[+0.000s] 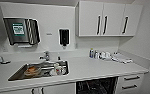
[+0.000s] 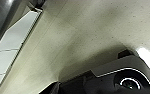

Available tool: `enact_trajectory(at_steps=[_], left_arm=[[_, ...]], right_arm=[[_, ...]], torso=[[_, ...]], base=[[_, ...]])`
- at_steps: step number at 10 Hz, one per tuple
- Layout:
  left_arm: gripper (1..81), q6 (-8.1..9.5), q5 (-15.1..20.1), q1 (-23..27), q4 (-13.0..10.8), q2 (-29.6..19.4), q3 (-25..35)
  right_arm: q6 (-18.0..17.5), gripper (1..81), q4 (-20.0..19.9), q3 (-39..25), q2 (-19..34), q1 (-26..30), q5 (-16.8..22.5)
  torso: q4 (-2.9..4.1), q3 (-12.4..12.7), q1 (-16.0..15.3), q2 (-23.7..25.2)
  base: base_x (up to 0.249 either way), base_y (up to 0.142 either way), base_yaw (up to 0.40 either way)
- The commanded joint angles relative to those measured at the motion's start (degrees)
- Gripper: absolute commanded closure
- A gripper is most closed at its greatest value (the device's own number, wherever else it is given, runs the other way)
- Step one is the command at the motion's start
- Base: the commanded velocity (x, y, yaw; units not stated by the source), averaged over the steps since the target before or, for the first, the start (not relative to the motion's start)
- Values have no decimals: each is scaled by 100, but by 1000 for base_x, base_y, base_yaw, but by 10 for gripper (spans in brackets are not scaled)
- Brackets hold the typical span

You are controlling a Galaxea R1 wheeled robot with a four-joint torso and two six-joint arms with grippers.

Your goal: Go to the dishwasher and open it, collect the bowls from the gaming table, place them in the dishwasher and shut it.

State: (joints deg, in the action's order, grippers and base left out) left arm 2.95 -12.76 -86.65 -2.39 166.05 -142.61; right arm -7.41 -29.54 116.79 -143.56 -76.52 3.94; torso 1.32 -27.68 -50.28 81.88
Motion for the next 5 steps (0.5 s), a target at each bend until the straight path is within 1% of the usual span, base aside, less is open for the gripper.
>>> enact_trajectory(at_steps=[1, 2, 3, 5], left_arm=[[10, -31, 195, 389, -77, -36, 40], [10, -31, 196, 381, -86, -36, 40], [10, -31, 204, 390, -86, -36, 40], [10, -31, 213, 381, -95, -45, 22]], right_arm=[[29, 10, 70, 44, 123, 580, 274], [47, 10, 158, 141, 61, 546, 274], [56, 10, 335, 238, -27, 502, 274], [56, 10, 957, 527, -290, 387, 274]], torso=[[0, 0, 0, 0], [0, 2, 6, 2], [0, 0, 4, 0], [0, 0, 2, 0]], base=[[0, 0, 0], [0, 0, 0], [0, 0, 0], [0, 0, 0]])
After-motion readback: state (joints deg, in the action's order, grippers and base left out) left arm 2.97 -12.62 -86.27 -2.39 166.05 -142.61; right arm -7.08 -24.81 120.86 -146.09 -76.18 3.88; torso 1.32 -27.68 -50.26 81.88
